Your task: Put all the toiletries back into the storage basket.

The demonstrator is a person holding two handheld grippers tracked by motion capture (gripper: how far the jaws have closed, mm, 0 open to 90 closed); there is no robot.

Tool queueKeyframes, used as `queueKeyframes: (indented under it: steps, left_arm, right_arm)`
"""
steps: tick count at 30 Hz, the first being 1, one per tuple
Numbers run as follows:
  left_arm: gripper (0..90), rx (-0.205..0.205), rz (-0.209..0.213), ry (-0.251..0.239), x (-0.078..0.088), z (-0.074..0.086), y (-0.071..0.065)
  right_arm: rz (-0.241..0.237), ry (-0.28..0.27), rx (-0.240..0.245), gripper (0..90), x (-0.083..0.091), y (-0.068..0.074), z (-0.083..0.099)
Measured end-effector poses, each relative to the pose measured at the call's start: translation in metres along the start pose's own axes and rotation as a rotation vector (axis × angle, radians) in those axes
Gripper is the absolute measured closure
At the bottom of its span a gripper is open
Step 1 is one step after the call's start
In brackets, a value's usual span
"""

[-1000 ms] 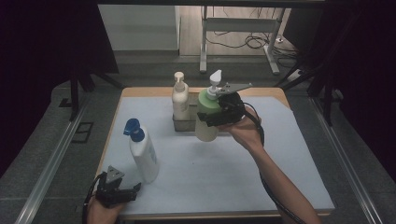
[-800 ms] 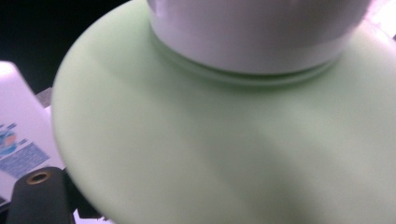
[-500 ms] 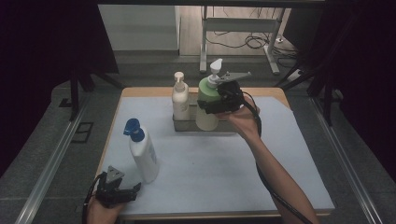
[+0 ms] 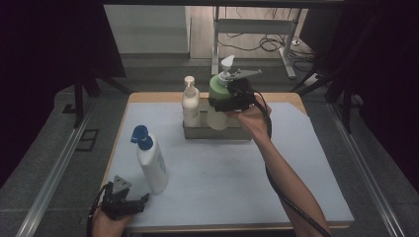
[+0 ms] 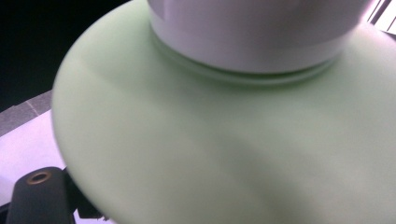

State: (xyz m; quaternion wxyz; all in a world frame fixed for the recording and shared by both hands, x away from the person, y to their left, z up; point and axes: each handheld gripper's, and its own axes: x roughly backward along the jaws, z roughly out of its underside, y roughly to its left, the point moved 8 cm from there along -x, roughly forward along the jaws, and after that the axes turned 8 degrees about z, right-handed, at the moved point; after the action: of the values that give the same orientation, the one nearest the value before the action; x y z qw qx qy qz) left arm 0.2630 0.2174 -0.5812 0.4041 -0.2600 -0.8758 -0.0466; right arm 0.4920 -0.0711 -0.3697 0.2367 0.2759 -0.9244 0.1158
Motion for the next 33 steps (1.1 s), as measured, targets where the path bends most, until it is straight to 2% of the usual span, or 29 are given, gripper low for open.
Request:
queueKeyframes:
  steps: [4,12,26,33]
  left_arm:
    - [12.1,0.0,0.0,0.0,0.0,0.0,0.0]
    - [12.1,0.001,0.001,0.0,0.0,0.0,0.0]
    - [12.1,-0.001,0.0,0.0,0.0,0.0,0.0]
    - [12.1,0.001,0.001,-0.001,0.0,0.0,0.0]
  right_arm:
    - [0.013,-0.004,-0.013,12.4,-0.006,-0.004,0.0]
    - [0.037,0.006,-0.009,12.4,-0.019,-0.009,0.002]
    - [0.053,0.016,0.004,12.4,-0.036,-0.009,0.01]
    - [0.052,0.05,0.003,12.4,-0.047,-0.01,0.019]
